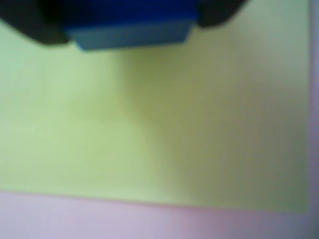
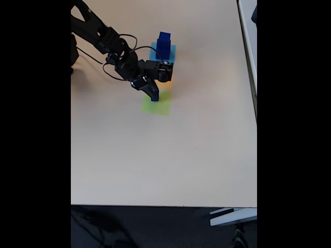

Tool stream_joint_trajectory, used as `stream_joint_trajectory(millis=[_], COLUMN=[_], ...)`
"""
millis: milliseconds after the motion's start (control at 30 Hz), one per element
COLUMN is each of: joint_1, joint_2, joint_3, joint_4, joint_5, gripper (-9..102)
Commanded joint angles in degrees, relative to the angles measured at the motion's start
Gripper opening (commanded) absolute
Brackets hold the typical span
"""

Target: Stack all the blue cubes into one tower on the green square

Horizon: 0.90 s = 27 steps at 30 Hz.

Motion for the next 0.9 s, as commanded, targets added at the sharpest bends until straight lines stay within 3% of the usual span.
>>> stream_joint_trajectory(millis=[0, 867], joint_1=[0.2, -1.5], joint_2=[0.4, 3.4], joint_3=[-0.4, 0.2], joint_4=[-1.5, -3.8], joint_5=[0.4, -2.6], gripper=[9, 22])
